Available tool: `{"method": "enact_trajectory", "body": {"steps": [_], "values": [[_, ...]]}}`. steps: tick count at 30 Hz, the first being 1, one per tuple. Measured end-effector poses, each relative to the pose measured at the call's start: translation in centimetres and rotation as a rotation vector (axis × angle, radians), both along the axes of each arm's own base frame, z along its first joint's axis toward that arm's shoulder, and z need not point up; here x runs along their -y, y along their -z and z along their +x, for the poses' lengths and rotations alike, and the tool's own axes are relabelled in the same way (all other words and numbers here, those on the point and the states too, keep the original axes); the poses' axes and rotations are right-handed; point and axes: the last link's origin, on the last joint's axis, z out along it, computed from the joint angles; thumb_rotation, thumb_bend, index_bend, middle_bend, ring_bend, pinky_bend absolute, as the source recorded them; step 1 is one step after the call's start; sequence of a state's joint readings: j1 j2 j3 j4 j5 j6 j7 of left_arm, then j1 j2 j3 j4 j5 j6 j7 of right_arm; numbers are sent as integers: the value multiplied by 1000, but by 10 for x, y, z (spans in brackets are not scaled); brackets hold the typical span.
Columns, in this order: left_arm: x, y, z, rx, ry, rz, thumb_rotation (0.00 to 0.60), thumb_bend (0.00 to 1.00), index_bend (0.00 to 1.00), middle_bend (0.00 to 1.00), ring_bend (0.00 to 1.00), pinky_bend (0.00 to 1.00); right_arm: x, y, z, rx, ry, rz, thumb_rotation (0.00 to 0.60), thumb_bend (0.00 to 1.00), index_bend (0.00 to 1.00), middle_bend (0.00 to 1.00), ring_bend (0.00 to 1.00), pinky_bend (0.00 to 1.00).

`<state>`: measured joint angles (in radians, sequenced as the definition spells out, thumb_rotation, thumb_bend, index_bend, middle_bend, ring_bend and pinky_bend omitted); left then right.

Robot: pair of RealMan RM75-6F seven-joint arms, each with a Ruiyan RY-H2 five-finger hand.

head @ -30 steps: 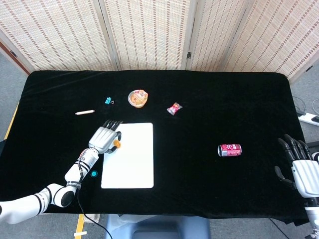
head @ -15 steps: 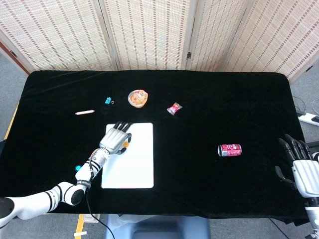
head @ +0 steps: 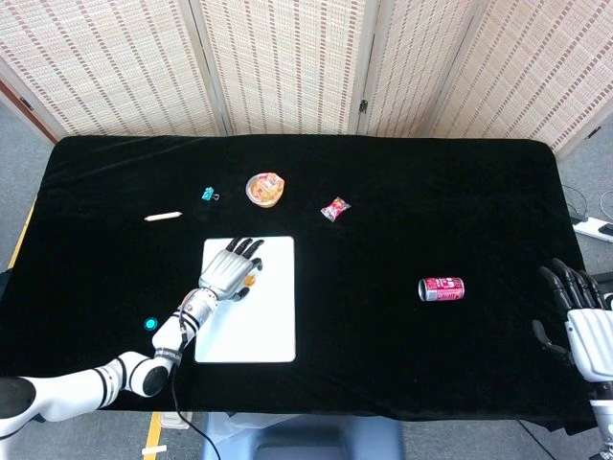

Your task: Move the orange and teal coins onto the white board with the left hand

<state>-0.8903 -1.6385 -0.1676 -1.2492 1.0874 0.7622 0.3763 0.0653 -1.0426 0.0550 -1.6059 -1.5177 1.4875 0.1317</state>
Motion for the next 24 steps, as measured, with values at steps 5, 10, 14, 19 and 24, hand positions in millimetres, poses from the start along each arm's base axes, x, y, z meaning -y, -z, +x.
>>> {"method": "enact_trajectory", "body": {"steps": [5, 10, 14, 19, 24], "values": [[7, -11, 5, 30, 30, 8, 600, 404, 337, 48, 0, 0, 1, -1, 2, 1, -6, -5, 600, 458, 0, 10, 0, 0], [14, -35, 0, 52, 49, 45, 600, 405, 409, 48, 0, 0, 0, 0, 4, 2, -16, -5, 600, 459, 0, 10, 0, 0], [23, -60, -19, 48, 44, 90, 600, 406, 435, 48, 0, 0, 0, 1, 6, 3, -26, -2, 600, 459, 0, 10, 0, 0], [40, -79, -51, 15, 21, 113, 600, 406, 450, 48, 0, 0, 0, 2, 9, 4, -40, 4, 600, 460, 0, 10, 0, 0], [59, -87, -80, -30, 2, 121, 600, 406, 450, 48, 0, 0, 2, 4, 11, 4, -51, 11, 600, 459, 0, 10, 0, 0]]}}
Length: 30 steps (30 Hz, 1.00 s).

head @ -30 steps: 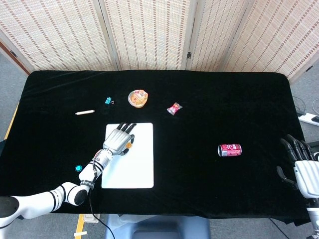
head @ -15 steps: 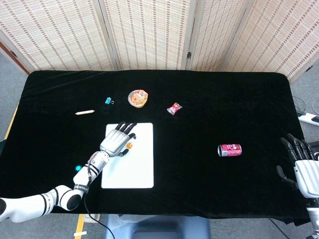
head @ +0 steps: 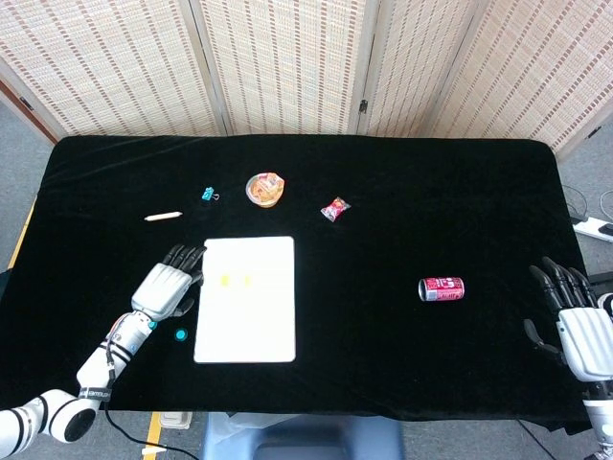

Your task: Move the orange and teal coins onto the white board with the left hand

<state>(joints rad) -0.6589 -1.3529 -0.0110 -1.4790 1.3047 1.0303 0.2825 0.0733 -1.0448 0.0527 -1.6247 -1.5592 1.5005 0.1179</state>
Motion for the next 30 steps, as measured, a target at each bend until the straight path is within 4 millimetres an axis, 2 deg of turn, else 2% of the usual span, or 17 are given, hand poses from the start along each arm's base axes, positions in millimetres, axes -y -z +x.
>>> {"method": "enact_trajectory", "body": {"steps": [8, 14, 23, 30], "values": [[22, -9, -39, -19, -53, 23, 600, 406, 446, 48, 0, 0, 2, 2, 4, -3, -12, 9, 600, 459, 0, 10, 0, 0], [31, -12, -61, -27, -89, 39, 600, 405, 443, 48, 0, 0, 4, 4, 7, -3, -20, 15, 600, 458, 0, 10, 0, 0], [48, -10, -86, -27, -145, 37, 600, 404, 435, 48, 0, 0, 4, 4, 9, -5, -25, 18, 600, 459, 0, 10, 0, 0], [53, -7, -95, -20, -167, 37, 600, 403, 424, 48, 0, 0, 3, 3, 10, -4, -30, 14, 600, 459, 0, 10, 0, 0]]}}
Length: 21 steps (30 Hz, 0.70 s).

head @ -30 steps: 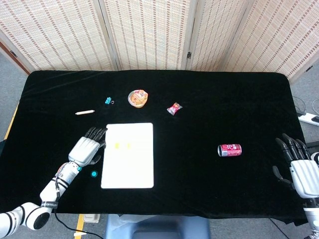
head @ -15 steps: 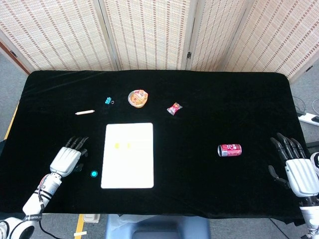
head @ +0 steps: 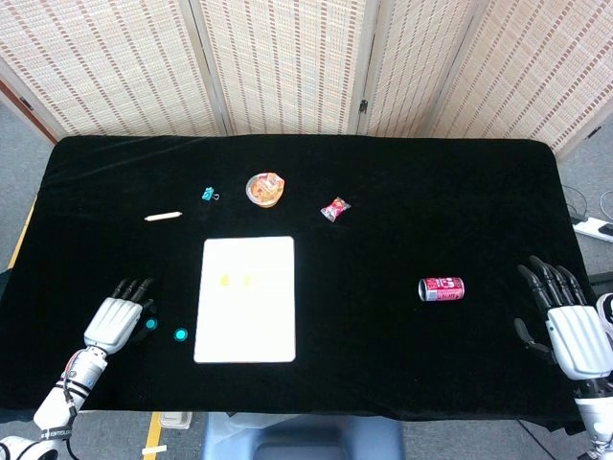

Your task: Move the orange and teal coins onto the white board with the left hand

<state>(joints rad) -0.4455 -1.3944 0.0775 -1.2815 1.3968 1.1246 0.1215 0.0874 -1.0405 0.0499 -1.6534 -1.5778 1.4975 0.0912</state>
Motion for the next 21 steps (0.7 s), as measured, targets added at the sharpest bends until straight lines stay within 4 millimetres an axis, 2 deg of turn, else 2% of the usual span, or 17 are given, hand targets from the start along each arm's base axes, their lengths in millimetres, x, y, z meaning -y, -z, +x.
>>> {"method": "enact_trajectory", "body": {"steps": [21], "values": [[1, 10, -8, 0, -24, -14, 600, 403, 435, 48, 0, 0, -3, -1, 1, -4, 2, -7, 600, 459, 0, 10, 0, 0]]}}
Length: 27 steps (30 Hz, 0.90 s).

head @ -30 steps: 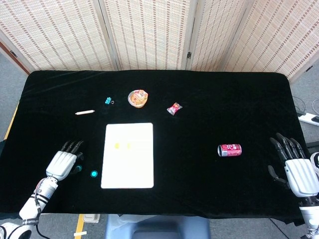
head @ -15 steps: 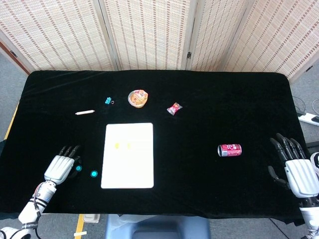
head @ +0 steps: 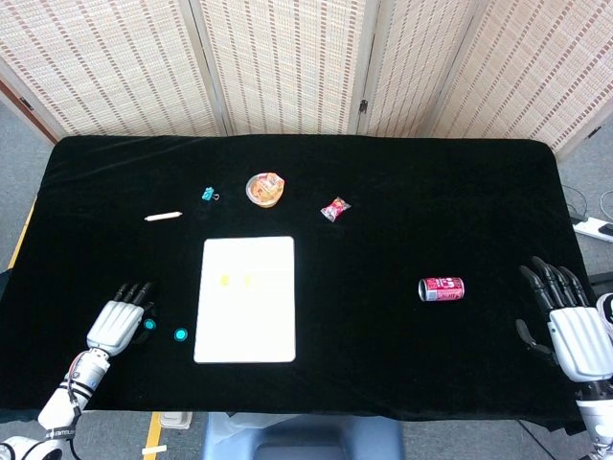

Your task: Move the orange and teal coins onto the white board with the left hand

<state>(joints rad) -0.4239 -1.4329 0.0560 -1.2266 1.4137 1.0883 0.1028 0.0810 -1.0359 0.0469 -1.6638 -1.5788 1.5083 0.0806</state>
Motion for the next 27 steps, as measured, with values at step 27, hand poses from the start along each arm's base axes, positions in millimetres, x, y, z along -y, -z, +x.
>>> {"method": "enact_trajectory", "body": {"steps": [27], "values": [[-3, 4, 5, 11, 6, -8, 600, 406, 481, 48, 0, 0, -2, -1, -2, 1, 10, -5, 600, 458, 0, 10, 0, 0]]}}
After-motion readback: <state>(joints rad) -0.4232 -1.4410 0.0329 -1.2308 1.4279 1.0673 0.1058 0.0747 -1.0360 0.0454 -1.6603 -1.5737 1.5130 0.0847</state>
